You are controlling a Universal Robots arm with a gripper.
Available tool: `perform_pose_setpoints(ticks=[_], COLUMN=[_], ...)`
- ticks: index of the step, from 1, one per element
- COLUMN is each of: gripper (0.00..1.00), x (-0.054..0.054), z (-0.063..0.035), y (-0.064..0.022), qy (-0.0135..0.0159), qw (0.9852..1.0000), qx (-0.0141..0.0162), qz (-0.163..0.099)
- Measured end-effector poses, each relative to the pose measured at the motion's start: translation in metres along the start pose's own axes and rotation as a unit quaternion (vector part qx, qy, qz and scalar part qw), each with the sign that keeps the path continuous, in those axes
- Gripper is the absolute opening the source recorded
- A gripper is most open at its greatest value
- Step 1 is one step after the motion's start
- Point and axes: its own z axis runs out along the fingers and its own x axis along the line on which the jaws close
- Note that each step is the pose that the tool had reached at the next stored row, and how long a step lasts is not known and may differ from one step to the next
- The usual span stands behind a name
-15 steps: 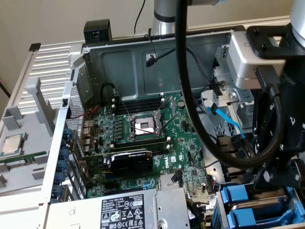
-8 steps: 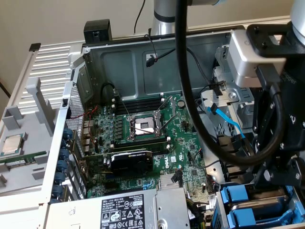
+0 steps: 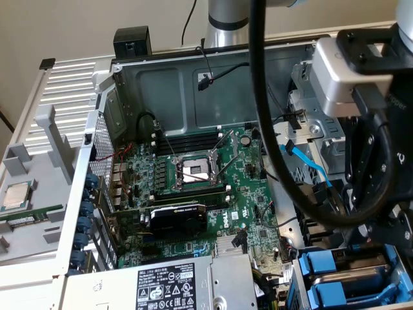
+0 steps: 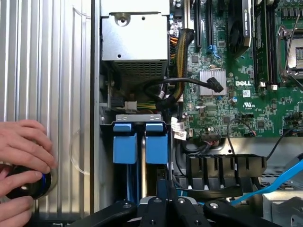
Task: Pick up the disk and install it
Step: 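Insert the second disk wire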
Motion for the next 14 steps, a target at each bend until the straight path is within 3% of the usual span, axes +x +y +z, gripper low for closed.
perform_pose_setpoints(ticks=[6,10,14], gripper=[0.11,0.11,0.11], x=[0.0000,0.0001,0.0001], z=[-0.0033,-0.0052,-0.0073], y=[0.0002,0.0004,0.0003], qy=[0.0021,0.0041,0.0039], qw=[0.9988,0.9965,0.9937], qx=[0.0004,0.0005,0.0008], qz=[-0.049,-0.083,-0.112])
